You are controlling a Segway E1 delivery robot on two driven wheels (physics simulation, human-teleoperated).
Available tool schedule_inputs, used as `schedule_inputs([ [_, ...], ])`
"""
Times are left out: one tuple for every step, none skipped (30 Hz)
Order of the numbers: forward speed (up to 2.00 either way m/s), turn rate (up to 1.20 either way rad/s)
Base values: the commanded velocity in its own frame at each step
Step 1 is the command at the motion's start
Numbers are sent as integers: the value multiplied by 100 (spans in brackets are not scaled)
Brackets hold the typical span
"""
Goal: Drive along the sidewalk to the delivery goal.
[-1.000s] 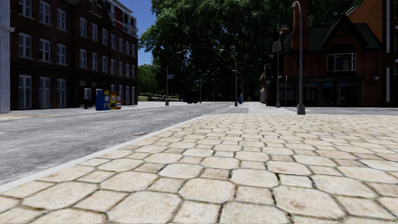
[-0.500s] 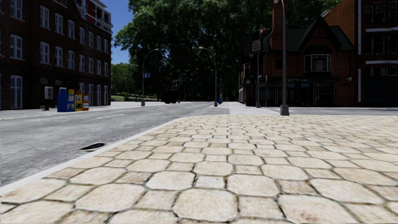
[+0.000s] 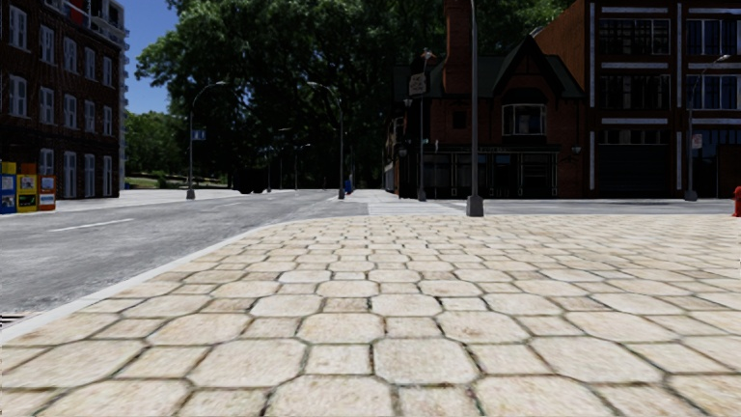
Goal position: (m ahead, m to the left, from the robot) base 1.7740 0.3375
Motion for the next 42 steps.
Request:
schedule_inputs([
  [200, -40],
  [200, -40],
  [200, -40],
  [200, -40],
  [200, -39],
  [200, -32],
  [200, -32],
  [200, -8],
  [200, 0],
  [200, 0],
  [200, 0],
  [200, 0],
  [200, 0],
  [200, 0],
  [200, 0],
  [200, 0],
  [199, 0],
  [199, 0],
  [176, 0],
  [141, 0],
  [112, 0],
  [112, 0],
  [89, 0],
  [75, 0],
  [60, 0],
  [48, 0],
  [42, 0],
  [42, 0],
  [30, 0],
  [21, 0],
  [7, 0],
  [7, 0],
  [0, 0],
  [0, 0],
  [0, 0],
  [0, 0],
  [0, 0],
  [0, 0],
  [0, 0],
  [0, 0],
  [0, 0],
  [0, 0],
])
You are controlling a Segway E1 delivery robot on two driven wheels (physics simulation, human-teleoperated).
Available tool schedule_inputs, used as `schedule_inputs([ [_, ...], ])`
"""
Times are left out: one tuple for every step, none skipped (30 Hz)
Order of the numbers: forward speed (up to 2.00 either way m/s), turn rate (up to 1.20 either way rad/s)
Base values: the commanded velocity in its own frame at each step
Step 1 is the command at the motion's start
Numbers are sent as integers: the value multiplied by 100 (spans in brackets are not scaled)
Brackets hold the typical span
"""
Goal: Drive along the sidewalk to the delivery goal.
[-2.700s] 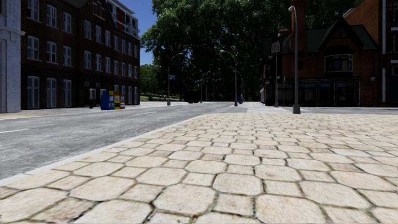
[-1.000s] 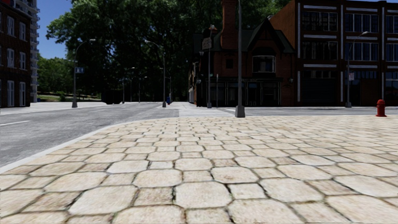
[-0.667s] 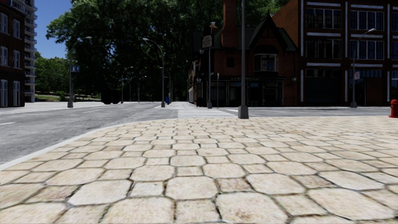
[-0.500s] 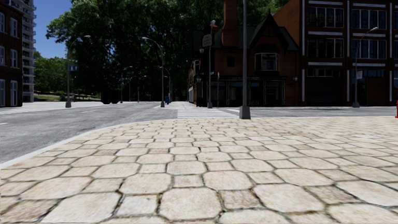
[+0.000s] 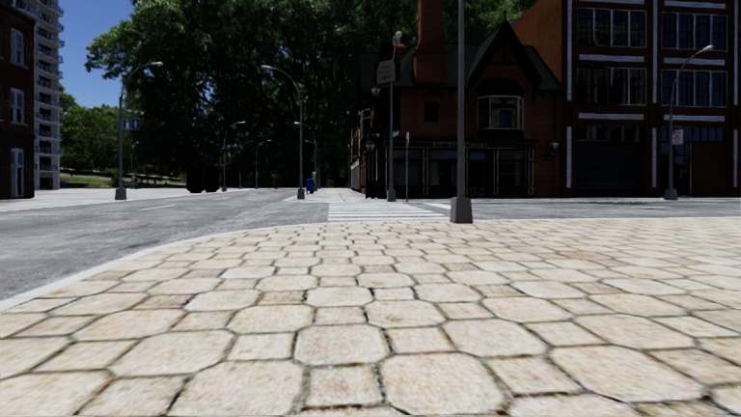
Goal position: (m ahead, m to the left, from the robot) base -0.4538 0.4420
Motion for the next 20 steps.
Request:
schedule_inputs([
  [0, 0],
  [0, 0],
  [0, 0],
  [0, 0],
  [0, 0],
  [0, 0],
  [0, 0],
  [0, 0],
  [0, 0],
  [0, 0],
  [0, 0],
  [0, 0],
  [0, 0],
  [0, 0],
  [0, 0],
  [0, 0],
  [0, 0],
  [0, 0],
  [0, 0],
  [0, 0],
])
